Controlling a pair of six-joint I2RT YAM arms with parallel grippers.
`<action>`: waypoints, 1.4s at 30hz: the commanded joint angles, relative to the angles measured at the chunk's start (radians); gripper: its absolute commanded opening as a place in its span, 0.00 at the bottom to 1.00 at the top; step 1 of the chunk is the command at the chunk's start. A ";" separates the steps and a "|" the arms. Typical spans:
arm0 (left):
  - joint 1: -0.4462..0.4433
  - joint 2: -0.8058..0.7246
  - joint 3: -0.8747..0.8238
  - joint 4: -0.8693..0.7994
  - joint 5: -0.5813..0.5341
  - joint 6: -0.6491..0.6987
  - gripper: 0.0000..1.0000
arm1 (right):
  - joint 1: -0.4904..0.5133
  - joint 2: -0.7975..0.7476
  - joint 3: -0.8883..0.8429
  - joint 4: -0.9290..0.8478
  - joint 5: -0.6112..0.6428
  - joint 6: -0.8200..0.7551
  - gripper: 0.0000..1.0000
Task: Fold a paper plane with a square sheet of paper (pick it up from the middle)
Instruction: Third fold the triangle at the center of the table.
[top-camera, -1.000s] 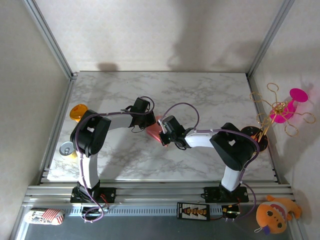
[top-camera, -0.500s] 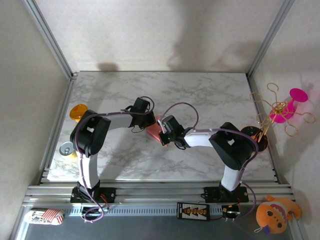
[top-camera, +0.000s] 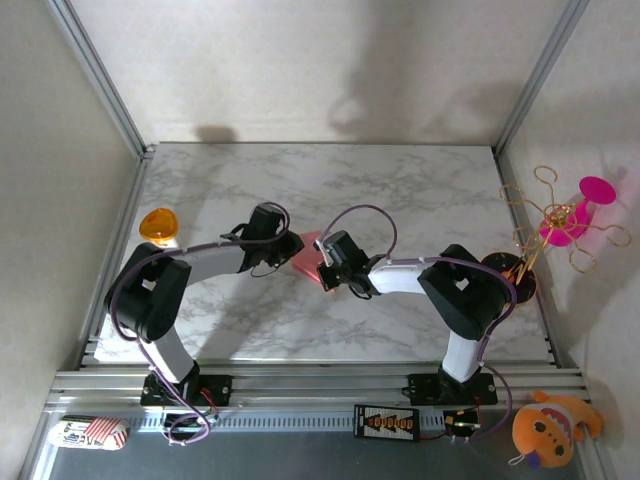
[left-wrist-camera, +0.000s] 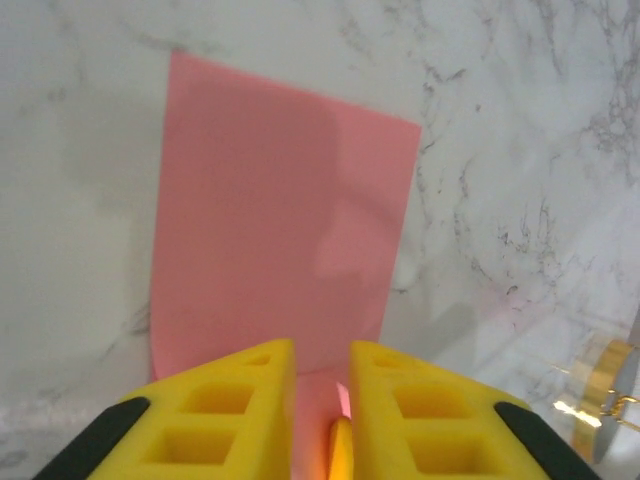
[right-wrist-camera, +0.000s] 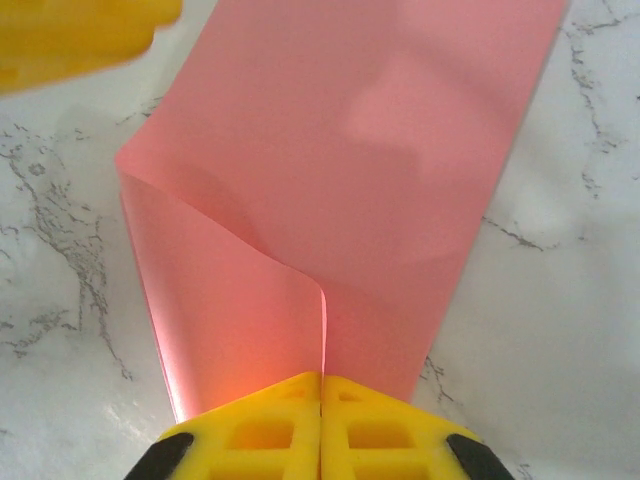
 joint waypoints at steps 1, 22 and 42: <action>-0.033 -0.023 -0.034 0.073 0.034 -0.105 0.16 | -0.006 0.030 0.011 -0.028 0.010 0.009 0.08; -0.100 0.034 -0.113 0.169 0.013 -0.236 0.03 | -0.006 0.039 0.016 -0.035 0.015 0.015 0.08; -0.107 0.014 -0.155 0.171 -0.009 -0.247 0.02 | -0.006 0.056 0.024 -0.042 0.015 0.026 0.08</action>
